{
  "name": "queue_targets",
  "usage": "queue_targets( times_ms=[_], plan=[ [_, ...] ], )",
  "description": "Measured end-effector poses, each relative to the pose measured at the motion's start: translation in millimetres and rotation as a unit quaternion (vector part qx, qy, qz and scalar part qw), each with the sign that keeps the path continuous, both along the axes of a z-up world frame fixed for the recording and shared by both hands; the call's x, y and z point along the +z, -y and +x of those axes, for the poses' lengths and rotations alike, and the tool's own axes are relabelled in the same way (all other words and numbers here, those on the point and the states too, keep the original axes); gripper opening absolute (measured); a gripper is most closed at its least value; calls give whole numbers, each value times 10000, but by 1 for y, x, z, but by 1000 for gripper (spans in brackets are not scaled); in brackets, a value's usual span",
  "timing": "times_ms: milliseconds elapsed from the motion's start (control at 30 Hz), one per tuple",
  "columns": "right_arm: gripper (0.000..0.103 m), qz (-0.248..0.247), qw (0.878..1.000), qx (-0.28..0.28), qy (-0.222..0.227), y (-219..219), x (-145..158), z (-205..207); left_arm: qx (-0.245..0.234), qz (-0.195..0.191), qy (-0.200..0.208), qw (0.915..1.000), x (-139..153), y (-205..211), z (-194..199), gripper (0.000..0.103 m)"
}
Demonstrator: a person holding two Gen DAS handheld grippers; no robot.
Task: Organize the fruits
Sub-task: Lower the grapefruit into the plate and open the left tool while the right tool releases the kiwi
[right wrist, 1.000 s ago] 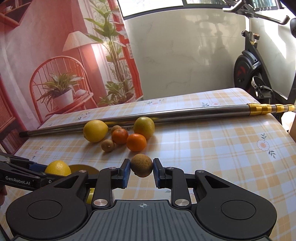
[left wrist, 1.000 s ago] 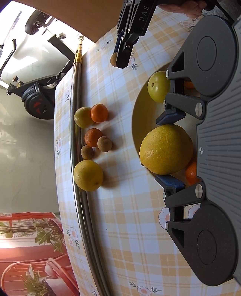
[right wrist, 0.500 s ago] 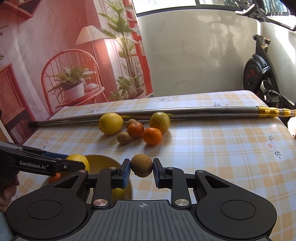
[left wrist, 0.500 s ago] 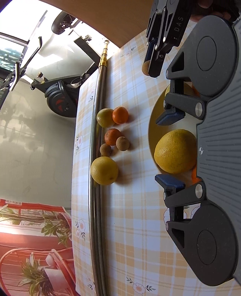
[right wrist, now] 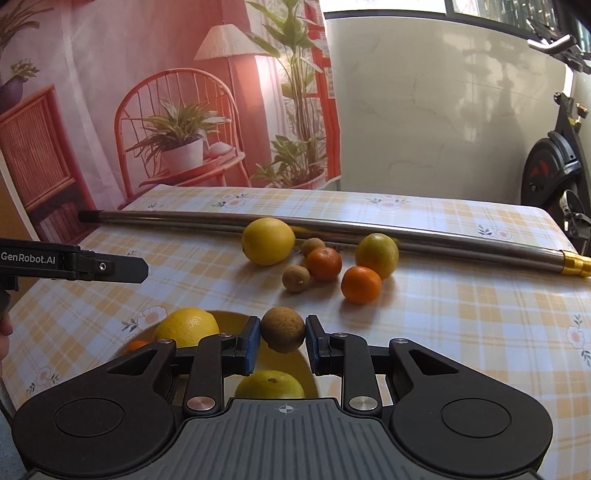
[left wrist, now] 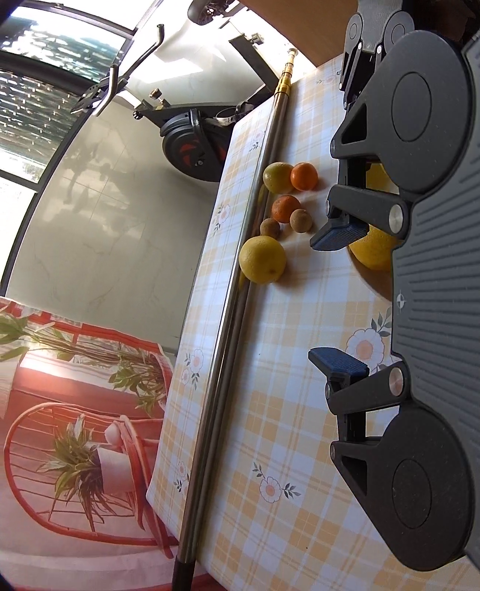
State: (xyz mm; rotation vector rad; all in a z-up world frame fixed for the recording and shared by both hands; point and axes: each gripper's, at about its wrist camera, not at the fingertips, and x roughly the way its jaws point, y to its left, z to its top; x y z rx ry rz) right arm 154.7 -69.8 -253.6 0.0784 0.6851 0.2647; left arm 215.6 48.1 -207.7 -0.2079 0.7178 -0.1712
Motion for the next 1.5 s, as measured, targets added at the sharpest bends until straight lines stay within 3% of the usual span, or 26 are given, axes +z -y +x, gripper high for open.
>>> queue_targets(
  times_ms=[367,767,1500],
  plan=[
    [24,-349,9980,396,-359,-29,-8,20,402,-98,-67,9991,-4,-24,-1,60],
    [24,-334,9973,431,-482,-29,-16,24,306,-146,-317,9989,-17,-16,-4,61],
    [24,-317,9972,492,-469,-31,-15,22,91,-91,-374,9992,-21,-6,-8,61]
  ],
)
